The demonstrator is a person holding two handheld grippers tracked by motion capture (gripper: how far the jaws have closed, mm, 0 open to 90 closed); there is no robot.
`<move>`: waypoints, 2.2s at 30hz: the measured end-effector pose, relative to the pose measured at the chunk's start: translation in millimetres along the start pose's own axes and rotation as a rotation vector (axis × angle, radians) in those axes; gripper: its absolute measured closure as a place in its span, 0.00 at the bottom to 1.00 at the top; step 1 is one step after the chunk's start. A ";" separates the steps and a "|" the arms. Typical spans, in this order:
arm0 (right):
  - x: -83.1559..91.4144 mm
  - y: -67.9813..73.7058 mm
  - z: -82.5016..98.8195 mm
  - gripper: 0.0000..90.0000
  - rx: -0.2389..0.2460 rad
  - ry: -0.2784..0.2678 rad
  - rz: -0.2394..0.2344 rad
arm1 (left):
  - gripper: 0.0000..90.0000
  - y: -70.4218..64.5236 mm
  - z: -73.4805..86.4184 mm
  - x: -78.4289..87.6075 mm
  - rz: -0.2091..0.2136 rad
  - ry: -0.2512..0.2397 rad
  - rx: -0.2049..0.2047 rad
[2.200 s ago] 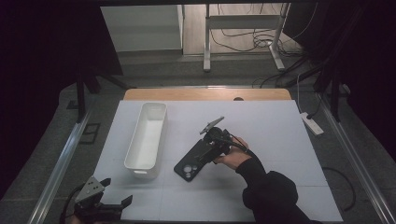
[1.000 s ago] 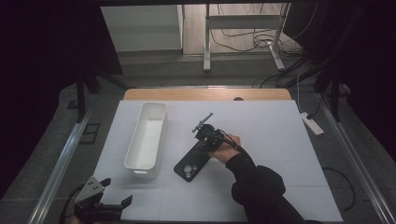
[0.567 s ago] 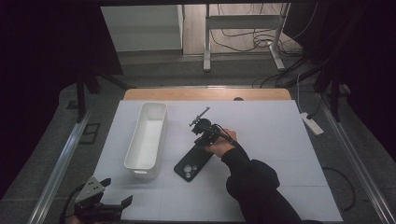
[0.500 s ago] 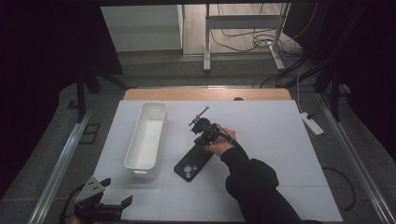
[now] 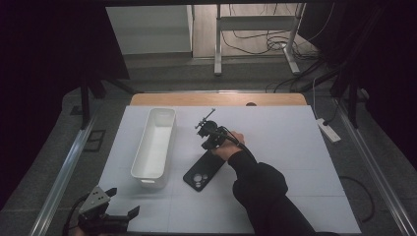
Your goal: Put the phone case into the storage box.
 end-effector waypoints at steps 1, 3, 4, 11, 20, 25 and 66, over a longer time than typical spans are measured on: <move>-1.2 -0.3 -0.9 1.00 0.000 0.002 -0.002 | 0.00 0.0 0.0 0.0 0.000 0.000 0.000; -3.9 -0.5 -1.9 1.00 0.004 0.007 0.001 | 0.00 0.0 0.0 0.0 0.000 0.000 0.000; -5.4 -0.4 -2.2 1.00 0.001 0.010 0.003 | 0.00 0.0 0.1 0.0 0.000 0.000 -0.001; -15.9 -0.9 -1.3 1.00 0.006 0.034 0.012 | 0.00 0.1 0.1 0.1 0.001 -0.001 -0.001; -27.3 -3.5 0.3 1.00 -0.002 0.055 0.020 | 0.00 0.1 0.1 0.1 0.001 0.000 -0.002; -31.7 -3.5 1.0 1.00 0.000 0.066 0.024 | 0.00 -0.2 0.1 0.0 0.001 0.001 -0.003; -1.9 -4.4 60.7 1.00 -0.031 0.050 -0.001 | 0.00 -0.3 -0.2 -0.7 -0.004 0.008 -0.001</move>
Point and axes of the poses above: each handheld gripper's, and its own axes: x roughly backward along the jaws, z roughly out of its underside, y roughly to its left, the point moved 2 cm from there along -x, roughly forward along the jaws, and after that the axes turned 7 degrees about x, right-handed, at the moved point
